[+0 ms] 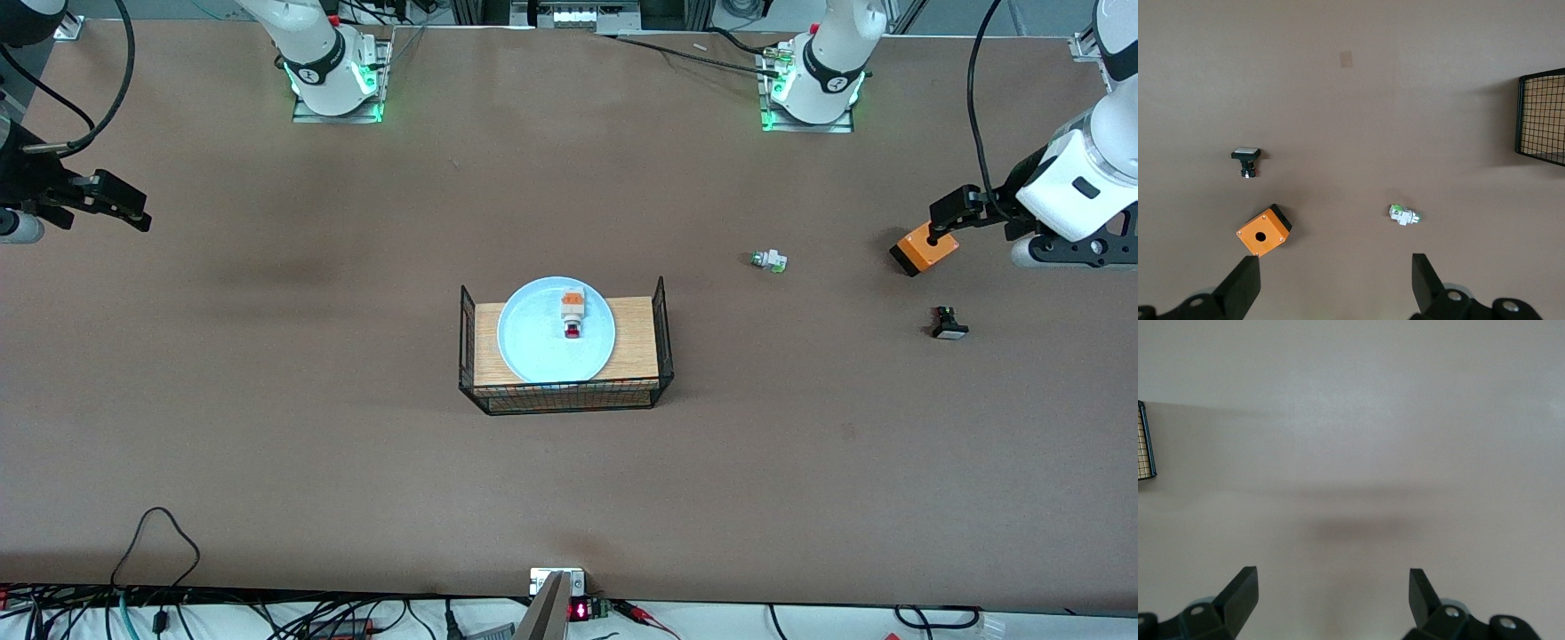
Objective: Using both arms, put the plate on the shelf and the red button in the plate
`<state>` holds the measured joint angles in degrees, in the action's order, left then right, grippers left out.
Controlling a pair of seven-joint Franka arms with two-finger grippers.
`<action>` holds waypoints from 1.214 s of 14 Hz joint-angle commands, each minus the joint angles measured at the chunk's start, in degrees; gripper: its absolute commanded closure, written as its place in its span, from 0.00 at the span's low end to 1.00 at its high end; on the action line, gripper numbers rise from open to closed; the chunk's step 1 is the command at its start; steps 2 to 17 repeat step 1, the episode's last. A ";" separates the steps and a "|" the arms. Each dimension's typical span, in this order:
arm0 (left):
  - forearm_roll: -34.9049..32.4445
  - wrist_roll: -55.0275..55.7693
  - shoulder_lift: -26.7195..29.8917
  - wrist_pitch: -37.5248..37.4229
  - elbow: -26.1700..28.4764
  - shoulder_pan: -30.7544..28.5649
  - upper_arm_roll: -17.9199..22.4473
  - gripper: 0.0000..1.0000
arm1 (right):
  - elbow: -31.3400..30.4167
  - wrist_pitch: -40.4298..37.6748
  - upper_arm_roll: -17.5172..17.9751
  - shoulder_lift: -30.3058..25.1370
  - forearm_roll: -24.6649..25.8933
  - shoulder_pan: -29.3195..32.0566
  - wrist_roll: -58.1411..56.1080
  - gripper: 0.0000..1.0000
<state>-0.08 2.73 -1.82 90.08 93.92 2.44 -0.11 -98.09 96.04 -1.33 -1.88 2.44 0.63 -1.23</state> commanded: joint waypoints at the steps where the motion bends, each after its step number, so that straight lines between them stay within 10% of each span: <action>1: -1.15 -0.80 1.30 1.06 1.27 1.95 1.69 0.00 | 1.06 -0.15 0.19 0.38 -0.15 0.34 -0.79 0.00; 17: -1.15 -0.80 1.30 1.06 1.27 1.95 1.69 0.00 | 1.06 -0.15 0.19 0.38 -0.15 0.34 -0.79 0.00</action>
